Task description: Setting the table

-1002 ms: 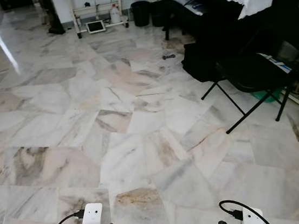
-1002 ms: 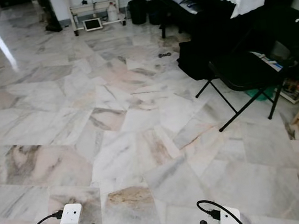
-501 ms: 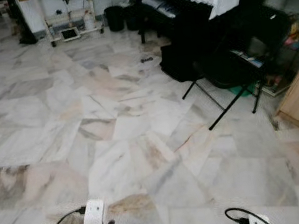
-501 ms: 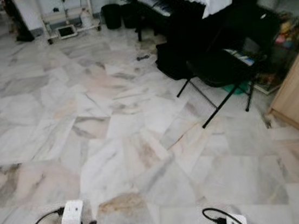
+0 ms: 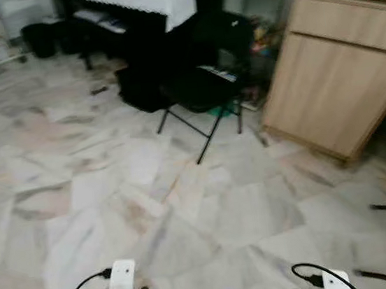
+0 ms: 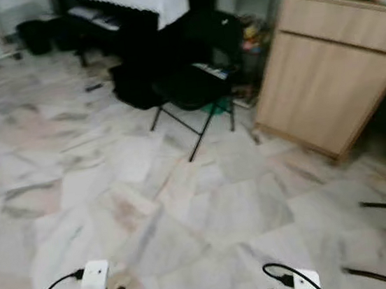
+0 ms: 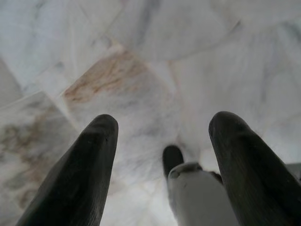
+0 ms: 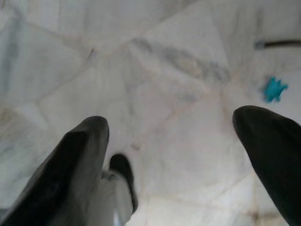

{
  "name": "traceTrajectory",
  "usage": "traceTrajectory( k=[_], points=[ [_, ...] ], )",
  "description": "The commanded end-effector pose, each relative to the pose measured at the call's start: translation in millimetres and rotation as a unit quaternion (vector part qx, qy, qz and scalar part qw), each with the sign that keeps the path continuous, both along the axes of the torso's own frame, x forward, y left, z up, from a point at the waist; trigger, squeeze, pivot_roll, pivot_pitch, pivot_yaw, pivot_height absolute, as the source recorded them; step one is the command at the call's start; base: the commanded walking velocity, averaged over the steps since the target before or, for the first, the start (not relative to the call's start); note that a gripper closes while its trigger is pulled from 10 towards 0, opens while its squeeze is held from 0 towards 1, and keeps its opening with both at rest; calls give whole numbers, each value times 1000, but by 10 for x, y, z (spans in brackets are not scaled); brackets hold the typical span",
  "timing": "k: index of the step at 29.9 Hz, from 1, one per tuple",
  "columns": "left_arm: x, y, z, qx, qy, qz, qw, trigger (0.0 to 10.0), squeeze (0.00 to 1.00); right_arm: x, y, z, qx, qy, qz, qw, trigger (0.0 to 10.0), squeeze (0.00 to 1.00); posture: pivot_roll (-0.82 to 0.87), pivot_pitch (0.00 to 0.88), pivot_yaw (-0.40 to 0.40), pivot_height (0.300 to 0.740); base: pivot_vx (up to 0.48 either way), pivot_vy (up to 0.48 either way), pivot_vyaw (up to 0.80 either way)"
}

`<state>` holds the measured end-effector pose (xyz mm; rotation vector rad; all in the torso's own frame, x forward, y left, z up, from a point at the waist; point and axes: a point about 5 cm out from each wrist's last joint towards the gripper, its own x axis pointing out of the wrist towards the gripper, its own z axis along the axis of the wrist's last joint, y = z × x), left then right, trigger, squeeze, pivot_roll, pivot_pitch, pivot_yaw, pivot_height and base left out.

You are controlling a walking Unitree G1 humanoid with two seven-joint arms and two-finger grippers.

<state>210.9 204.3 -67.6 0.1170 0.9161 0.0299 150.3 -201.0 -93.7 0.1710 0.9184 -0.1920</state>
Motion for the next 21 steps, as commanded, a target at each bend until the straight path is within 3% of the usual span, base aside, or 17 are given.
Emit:
traceTrajectory(
  k=[1,12,21],
  points=[
    [1,-14,-5,-2,5,1,1000,10000,0,-63,-7,-26,-2,13,-1,1000,10000,0,53,0,-24,740,0,0,-781],
    [-6,3,-6,0,7,0,1000,10000,0,39,197,-19,6,10,6,1000,10000,0,51,0,-19,740,0,0,-781],
    [-7,-19,-10,-1,8,-4,1000,10000,0,19,313,-34,10,9,10,1000,10000,0,46,0,-20,740,0,0,-781]
  ],
)
